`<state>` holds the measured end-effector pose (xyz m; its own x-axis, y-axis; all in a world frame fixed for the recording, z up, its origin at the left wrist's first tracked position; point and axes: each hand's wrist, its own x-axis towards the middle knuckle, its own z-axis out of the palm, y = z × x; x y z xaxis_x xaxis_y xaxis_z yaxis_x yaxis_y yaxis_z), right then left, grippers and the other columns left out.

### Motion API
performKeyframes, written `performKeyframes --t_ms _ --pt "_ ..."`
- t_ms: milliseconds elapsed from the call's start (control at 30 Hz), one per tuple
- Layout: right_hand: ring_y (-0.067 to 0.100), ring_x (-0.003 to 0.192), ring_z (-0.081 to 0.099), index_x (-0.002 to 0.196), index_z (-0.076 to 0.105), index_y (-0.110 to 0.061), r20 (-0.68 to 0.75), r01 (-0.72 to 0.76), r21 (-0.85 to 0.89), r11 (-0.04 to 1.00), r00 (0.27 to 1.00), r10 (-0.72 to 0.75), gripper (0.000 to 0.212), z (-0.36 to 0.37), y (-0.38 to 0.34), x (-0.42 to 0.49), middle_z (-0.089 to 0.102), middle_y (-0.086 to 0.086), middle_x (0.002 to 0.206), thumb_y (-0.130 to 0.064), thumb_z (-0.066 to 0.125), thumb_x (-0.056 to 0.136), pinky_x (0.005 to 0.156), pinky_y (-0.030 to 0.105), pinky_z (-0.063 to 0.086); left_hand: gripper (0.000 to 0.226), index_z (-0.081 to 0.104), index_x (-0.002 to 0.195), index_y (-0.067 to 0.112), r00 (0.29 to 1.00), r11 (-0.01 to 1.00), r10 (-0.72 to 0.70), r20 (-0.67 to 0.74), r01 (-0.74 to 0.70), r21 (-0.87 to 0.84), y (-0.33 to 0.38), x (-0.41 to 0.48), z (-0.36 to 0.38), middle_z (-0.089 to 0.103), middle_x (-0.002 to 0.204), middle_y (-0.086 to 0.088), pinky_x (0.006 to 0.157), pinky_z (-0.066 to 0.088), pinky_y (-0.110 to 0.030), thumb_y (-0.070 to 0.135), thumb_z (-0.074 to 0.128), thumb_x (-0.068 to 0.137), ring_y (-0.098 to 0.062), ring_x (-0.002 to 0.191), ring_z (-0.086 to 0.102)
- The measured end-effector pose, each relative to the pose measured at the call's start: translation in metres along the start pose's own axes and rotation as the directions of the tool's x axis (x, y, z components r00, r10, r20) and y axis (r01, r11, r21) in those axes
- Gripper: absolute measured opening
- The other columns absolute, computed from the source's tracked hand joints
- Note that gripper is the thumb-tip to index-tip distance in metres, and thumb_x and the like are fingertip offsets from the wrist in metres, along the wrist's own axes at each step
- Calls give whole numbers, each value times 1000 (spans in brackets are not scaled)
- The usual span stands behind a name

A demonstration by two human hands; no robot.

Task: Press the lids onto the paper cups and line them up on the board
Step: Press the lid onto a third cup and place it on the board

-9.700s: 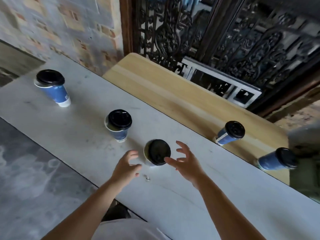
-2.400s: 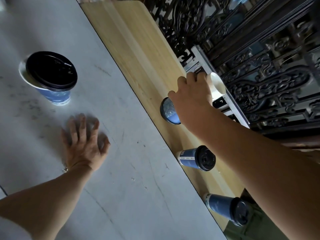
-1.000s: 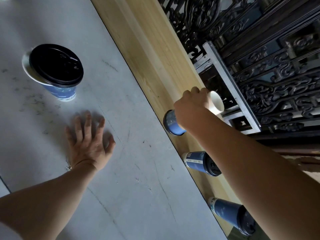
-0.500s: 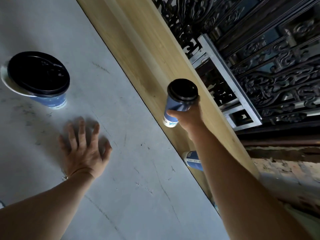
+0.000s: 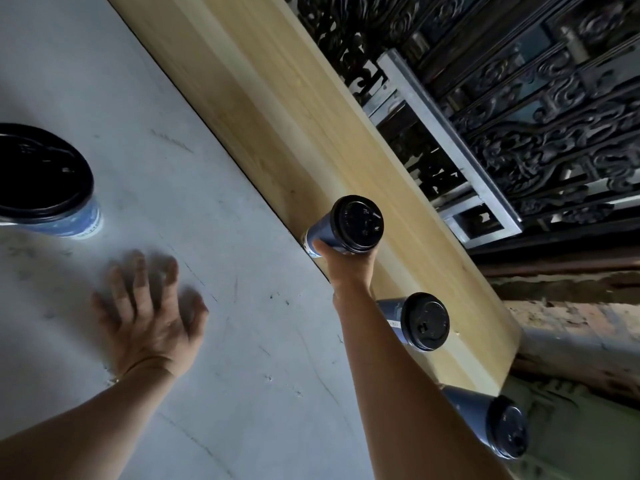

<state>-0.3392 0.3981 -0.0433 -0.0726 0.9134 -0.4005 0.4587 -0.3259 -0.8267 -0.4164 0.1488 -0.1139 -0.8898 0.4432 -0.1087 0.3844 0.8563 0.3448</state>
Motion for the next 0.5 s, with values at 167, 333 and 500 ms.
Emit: performKeyframes --t_ms 167,333,500 --pt "17 108 65 135 47 -34 9 28 -40 999 1000 -28 88 8 13 -5 69 -6 117 -13 89 60 94 44 56 80 36 154 18 1000 1000 -1 4 1 4 -2 0 1 14 167 -19 118 8 -69 52 36 81 -47 152 8" --pt "19 99 62 133 41 -31 4 -50 -123 991 999 51 81 2 23 -11 62 -1 117 -16 84 66 75 38 55 81 33 155 19 1000 1000 4 17 -4 8 -2 -1 3 13 167 -18 118 8 -69 54 35 83 -46 152 7" --pt "23 109 59 124 51 -18 -38 26 -348 937 998 -42 49 -3 42 -45 58 -1 115 -11 72 80 90 38 49 78 33 156 19 999 999 0 54 -2 32 -3 1 4 15 167 -19 118 10 -69 52 36 85 -47 152 9"
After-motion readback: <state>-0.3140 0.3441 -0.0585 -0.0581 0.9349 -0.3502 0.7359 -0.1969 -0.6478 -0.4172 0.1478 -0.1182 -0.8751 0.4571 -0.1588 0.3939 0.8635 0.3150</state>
